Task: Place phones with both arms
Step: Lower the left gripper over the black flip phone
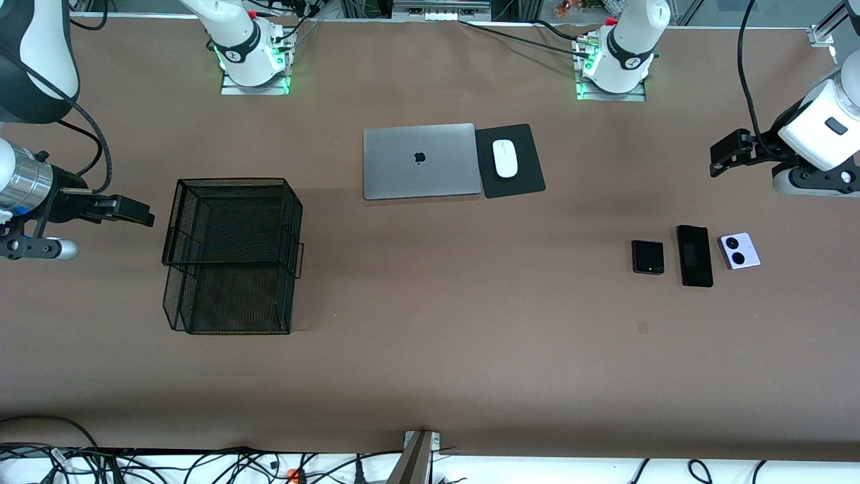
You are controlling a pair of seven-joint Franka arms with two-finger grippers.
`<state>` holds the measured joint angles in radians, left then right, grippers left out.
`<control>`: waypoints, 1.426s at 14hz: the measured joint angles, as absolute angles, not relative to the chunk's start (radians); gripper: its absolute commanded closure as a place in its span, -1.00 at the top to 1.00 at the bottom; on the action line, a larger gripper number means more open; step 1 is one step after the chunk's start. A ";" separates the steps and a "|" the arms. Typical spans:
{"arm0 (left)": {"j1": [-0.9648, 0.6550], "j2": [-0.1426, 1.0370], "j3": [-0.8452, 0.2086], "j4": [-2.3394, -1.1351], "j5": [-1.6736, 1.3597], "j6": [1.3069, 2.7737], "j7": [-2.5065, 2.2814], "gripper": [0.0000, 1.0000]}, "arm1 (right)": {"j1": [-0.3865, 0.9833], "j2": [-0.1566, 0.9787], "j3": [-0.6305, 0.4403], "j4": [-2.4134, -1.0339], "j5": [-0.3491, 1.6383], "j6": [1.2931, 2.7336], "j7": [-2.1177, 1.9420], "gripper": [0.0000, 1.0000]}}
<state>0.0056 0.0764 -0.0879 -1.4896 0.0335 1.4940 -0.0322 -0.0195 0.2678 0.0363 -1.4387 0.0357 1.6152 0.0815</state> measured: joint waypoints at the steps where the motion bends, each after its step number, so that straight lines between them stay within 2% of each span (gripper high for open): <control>1: 0.005 0.077 -0.088 -1.487 0.033 1.494 -0.032 1.00 | -0.020 0.268 0.036 -1.439 0.036 1.615 0.081 1.00; 12: 0.001 0.092 -0.086 -1.482 0.033 1.492 -0.033 1.00 | -0.021 0.268 0.031 -1.438 0.036 1.615 0.082 1.00; 16: 0.001 0.117 -0.084 -1.514 0.033 1.487 -0.032 1.00 | -0.021 0.268 0.031 -1.438 0.036 1.615 0.082 1.00; 18: 0.002 0.138 -0.083 -1.529 0.033 1.509 -0.032 1.00 | -0.021 0.268 0.031 -1.438 0.036 1.615 0.082 1.00; 20: 0.006 0.152 -0.080 -1.581 0.033 1.593 -0.032 1.00 | -0.021 0.268 0.031 -1.438 0.036 1.615 0.082 1.00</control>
<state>0.0058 0.1524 -0.0798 -1.5814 0.0334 1.5929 -0.0321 -0.0213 0.2678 0.0305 -1.4382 0.0357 1.6152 0.0818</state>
